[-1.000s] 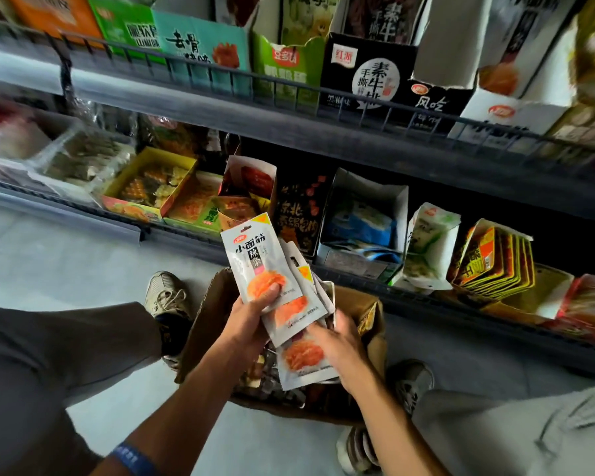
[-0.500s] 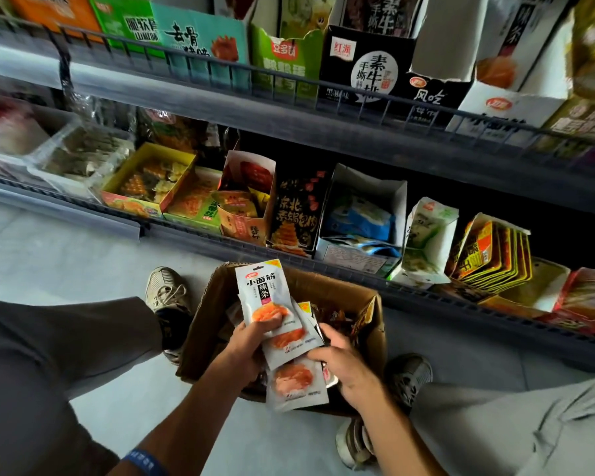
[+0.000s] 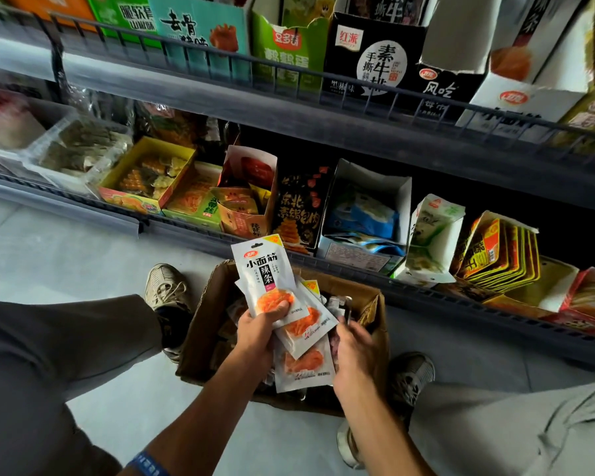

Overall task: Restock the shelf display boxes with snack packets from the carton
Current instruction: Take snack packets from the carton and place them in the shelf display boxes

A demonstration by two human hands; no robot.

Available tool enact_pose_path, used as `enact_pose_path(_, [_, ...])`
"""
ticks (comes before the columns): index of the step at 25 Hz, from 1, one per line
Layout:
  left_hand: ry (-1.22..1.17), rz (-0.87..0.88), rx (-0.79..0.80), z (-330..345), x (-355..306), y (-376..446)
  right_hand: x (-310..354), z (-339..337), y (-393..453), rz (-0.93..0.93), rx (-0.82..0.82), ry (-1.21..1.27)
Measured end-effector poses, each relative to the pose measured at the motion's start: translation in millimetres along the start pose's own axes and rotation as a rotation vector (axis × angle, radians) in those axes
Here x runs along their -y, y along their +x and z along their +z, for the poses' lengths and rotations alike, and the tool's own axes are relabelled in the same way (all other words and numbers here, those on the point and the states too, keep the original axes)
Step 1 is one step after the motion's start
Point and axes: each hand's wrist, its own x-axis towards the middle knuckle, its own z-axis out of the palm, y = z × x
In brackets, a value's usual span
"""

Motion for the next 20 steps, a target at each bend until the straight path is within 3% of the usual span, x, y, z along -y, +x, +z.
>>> enact_pose_path(4, [0.009,0.045,-0.008,-4.1,-10.4,-3.0,17.6,-15.3,6.9,-0.146,-0.089,-0.148])
enact_pose_path(6, [-0.015,0.092,0.074,2.5,-21.2,-7.9,16.1,-20.0,10.3,-0.083,-0.091,-0.171])
enact_pose_path(7, [-0.041,0.135,0.128,8.7,-29.1,-9.6,13.3,-18.9,6.1,0.012,-0.047,-0.092])
enact_pose_path(9, [-0.093,0.24,0.236,23.3,-47.5,-11.3,7.7,-11.4,-8.0,0.259,0.2,0.174])
enact_pose_path(11, [-0.12,0.323,0.315,35.3,-64.4,-12.5,9.8,-0.7,-22.6,0.347,0.44,0.509])
enact_pose_path(14, [-0.088,0.349,0.39,45.8,-81.5,-21.8,35.6,4.2,-33.8,0.249,0.564,0.793])
enact_pose_path(20, [0.199,0.32,0.497,66.5,-74.2,-49.6,71.6,-6.7,-26.5,0.029,0.632,0.817])
